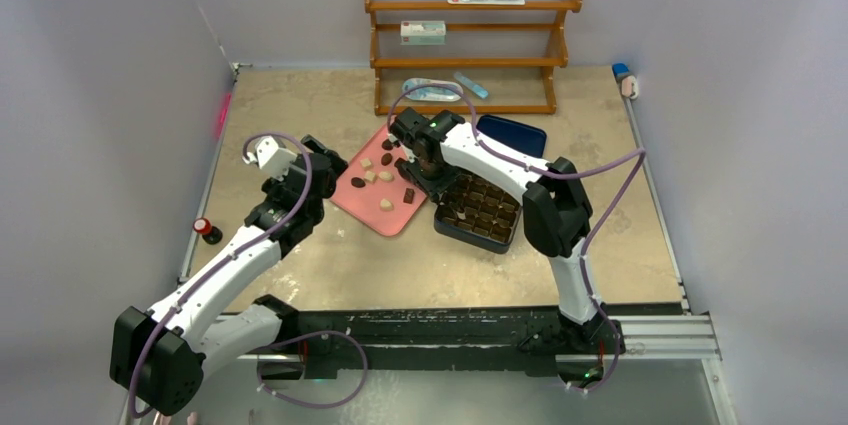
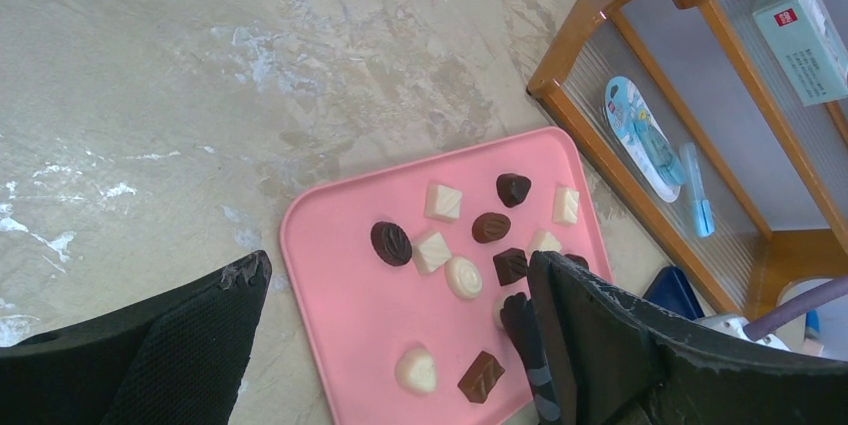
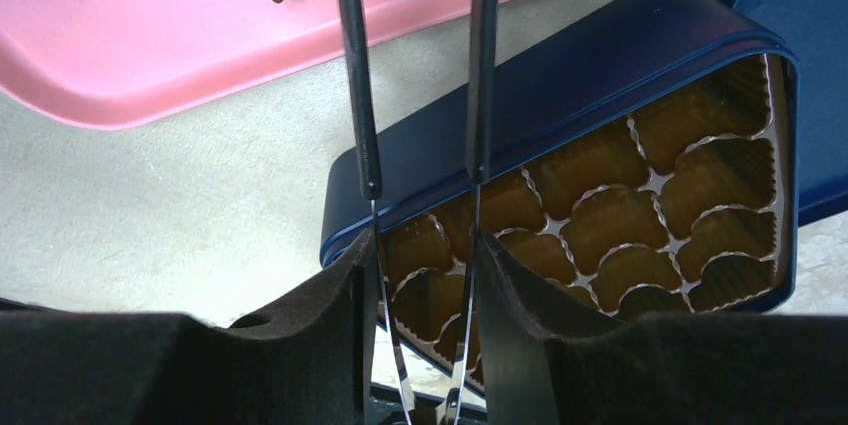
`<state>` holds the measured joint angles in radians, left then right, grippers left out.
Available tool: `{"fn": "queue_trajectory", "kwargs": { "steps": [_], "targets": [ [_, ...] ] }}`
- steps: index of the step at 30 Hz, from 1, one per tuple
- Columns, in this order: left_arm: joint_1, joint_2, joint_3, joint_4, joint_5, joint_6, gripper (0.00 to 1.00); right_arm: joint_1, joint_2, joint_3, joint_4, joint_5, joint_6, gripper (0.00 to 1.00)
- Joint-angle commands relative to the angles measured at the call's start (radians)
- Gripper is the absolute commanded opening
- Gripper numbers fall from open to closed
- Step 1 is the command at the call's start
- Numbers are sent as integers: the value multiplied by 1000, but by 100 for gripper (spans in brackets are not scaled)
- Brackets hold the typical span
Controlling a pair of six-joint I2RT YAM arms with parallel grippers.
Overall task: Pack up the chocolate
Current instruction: Pick up the fake chocolate from the plate.
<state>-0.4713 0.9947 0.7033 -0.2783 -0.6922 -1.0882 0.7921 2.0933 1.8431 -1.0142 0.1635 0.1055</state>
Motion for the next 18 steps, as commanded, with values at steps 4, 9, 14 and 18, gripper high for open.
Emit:
{"fn": "queue_trajectory", "kwargs": {
  "steps": [4, 9, 14, 18],
  "targets": [
    [13, -21, 25, 17, 5, 14, 100, 6, -38, 4, -30, -19, 0, 39],
    [14, -21, 18, 18, 12, 6, 100, 6, -19, 17, -35, -4, 4, 39],
    [19, -28, 6, 25, 19, 0, 100, 6, -3, 21, -42, -3, 5, 39],
    [23, -28, 4, 26, 22, -4, 100, 6, 11, 28, -45, -2, 5, 39]
  ]
}}
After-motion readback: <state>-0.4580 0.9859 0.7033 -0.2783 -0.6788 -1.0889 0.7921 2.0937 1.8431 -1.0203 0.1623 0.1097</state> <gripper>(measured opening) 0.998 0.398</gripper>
